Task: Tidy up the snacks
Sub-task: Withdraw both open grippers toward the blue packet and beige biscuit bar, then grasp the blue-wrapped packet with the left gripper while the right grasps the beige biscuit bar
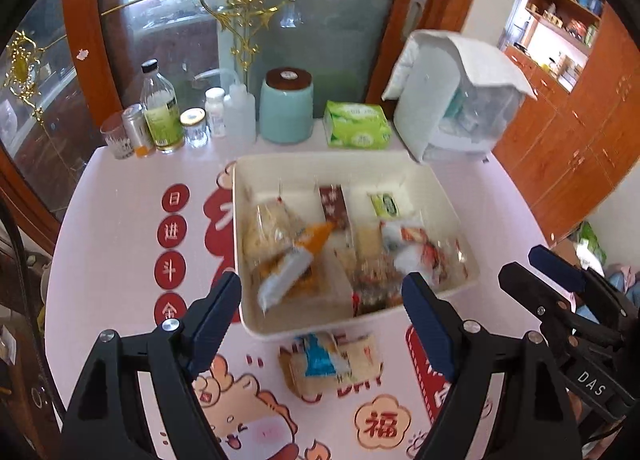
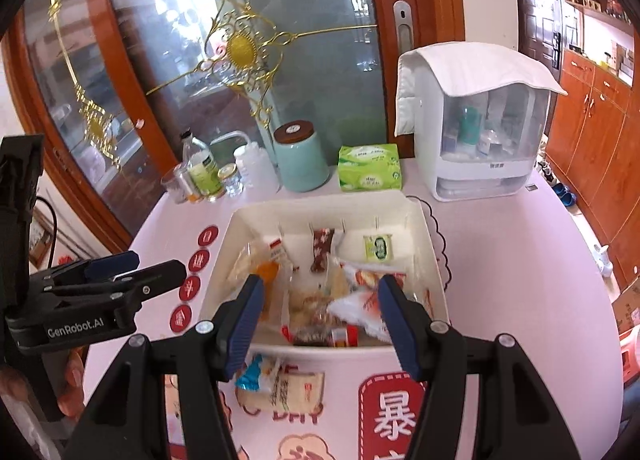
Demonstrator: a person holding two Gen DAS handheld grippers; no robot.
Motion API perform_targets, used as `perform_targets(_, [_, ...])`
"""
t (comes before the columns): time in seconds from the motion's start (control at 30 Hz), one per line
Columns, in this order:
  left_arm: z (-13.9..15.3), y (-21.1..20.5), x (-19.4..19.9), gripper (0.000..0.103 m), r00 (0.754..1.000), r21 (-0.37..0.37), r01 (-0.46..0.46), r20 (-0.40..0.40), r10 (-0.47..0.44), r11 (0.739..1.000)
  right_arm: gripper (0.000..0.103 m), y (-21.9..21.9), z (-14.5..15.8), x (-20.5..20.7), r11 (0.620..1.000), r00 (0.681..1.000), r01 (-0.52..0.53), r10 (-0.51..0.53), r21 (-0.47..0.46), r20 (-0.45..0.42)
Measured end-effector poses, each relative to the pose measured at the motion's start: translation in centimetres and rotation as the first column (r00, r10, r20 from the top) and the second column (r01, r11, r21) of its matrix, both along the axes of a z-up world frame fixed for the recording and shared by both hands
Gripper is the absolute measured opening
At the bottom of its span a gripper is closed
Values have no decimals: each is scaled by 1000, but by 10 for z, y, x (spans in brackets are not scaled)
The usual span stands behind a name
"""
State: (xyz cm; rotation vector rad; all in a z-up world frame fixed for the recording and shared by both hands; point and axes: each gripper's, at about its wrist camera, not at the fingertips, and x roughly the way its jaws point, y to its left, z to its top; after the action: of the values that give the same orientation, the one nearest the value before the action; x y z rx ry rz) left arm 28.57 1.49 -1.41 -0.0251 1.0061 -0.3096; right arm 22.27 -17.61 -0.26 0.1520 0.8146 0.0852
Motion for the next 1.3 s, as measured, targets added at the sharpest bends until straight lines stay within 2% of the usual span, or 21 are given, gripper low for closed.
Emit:
perform_targets(0.13, [-19,-4,-26,82,999,30,35,2,-35,999,60,3,-14,-17,1000,1000,-19,19,-12,-9])
perform_targets(0.33, [-59,-15,-43,82,998,69,49,-47,-46,996,60,14,-61,-41,996,997,-53,49,-67,-59])
perform_targets(0.6, [-122,-23,-36,77,986,84,38,-166,-23,996,60,14,-127,-39,998,986,-25,16,-53,-167])
perform_targets(0.9, [-173,-33,-11,71,970,112,-8,-241,35,994,60,9,-152,-32,999,977,-17,9,-37,-211])
perform_targets(1.0, [-183,-40,-6,67,969,129,5,-247,28,992,60,6,-159,-30,1000,974,-10,4,-29,-224])
perform_targets(1.1, [-192,-44,0,59,965,136,19,-260,17,990,60,3,-166,-28,1000,971,-5,-1,-25,-239])
perform_targets(1.17, [-197,-46,2,50,962,128,30,-273,6,991,60,3,-170,-26,1000,969,-9,4,-22,-247])
perform_targets(1.3, [-200,-45,6,41,963,104,49,-269,-19,993,60,6,-175,-25,999,967,-25,17,-28,-252])
